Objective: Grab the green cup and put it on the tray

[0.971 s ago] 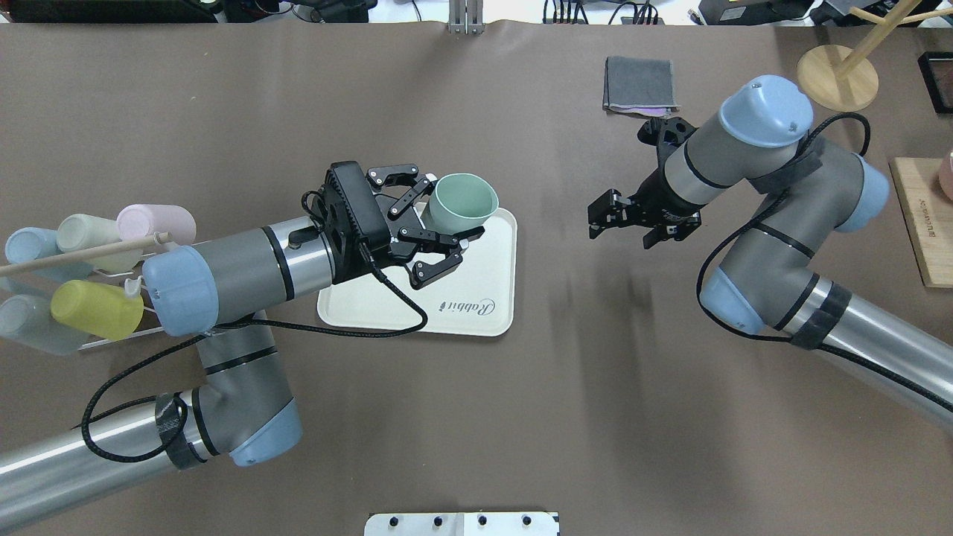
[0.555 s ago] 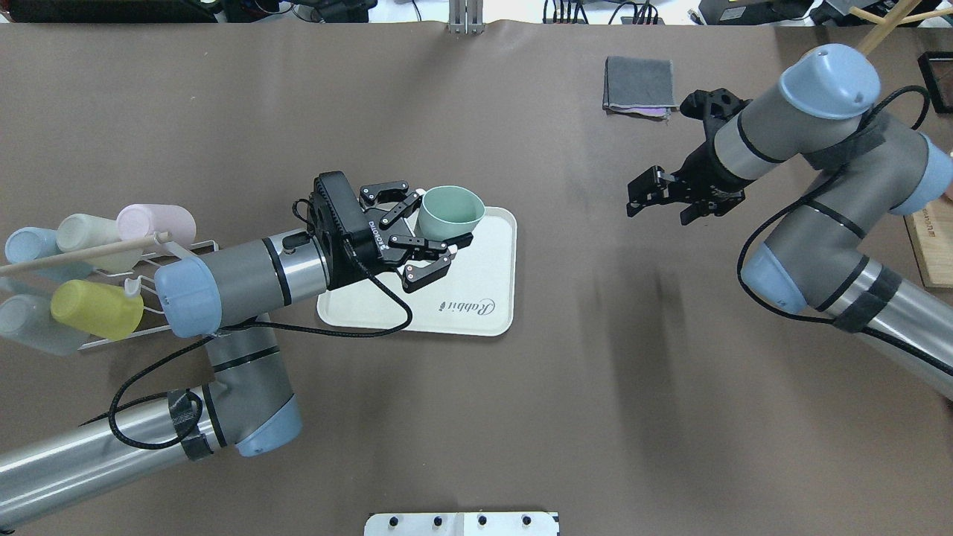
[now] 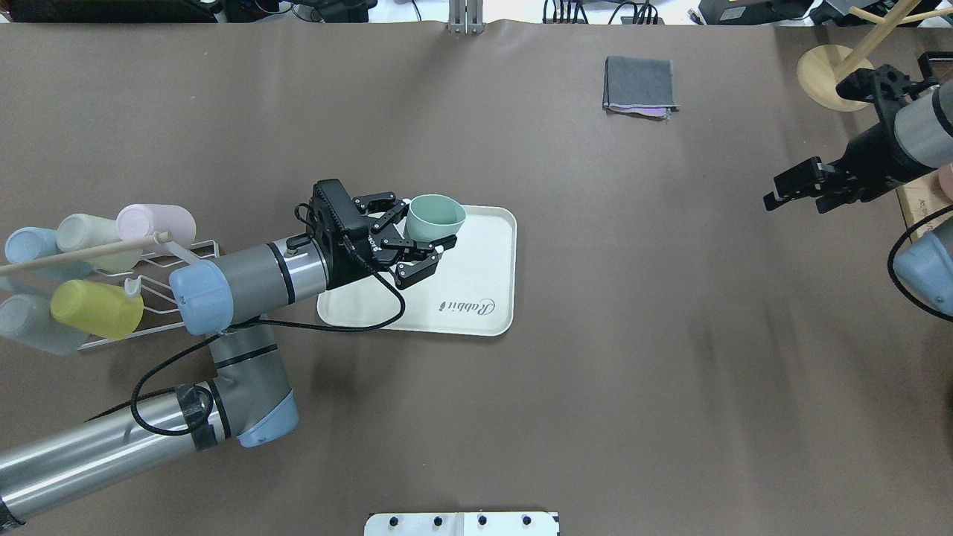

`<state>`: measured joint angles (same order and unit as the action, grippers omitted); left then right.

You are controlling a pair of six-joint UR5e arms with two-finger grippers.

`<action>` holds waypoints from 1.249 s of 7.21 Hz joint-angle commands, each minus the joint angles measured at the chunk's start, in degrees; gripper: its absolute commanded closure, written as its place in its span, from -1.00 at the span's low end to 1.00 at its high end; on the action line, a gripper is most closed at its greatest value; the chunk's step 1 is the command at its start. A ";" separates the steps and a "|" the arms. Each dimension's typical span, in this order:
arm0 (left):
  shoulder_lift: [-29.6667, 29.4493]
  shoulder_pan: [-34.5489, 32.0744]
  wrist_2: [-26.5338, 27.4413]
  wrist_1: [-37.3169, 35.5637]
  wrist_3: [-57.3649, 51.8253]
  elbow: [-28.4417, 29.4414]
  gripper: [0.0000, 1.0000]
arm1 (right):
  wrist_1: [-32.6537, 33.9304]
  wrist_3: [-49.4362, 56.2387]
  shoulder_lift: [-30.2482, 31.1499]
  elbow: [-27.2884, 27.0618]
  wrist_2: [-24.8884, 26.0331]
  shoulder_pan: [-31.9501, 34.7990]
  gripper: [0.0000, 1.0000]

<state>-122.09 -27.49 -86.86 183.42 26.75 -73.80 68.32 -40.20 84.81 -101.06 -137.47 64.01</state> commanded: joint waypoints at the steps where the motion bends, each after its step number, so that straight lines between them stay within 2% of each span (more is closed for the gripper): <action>1: -0.25 0.07 0.46 -1.31 3.28 1.90 0.93 | 1.02 6.51 5.52 -0.02 0.89 4.88 -0.98; 2: -1.47 0.16 0.37 -1.40 3.65 3.82 0.93 | 2.60 13.15 8.76 -0.02 3.85 6.99 -0.98; 4: -3.23 0.25 0.46 -1.31 3.48 5.77 0.93 | 8.39 17.77 11.33 -0.36 6.25 12.17 -0.99; 6: -3.24 0.33 2.38 -1.23 1.47 7.78 0.92 | 10.24 21.56 15.20 -0.19 6.34 15.43 -0.98; 8: -3.59 0.60 4.49 -0.70 0.41 9.54 0.88 | 21.02 24.88 14.25 -2.11 4.76 19.12 -0.98; 9: -4.11 0.69 4.50 -0.70 0.41 10.07 0.88 | 23.59 27.95 14.16 -2.47 3.98 20.88 -0.97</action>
<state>-125.71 -26.97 -82.96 182.55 27.36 -64.54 87.52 -15.67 99.06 -102.71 -132.62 82.69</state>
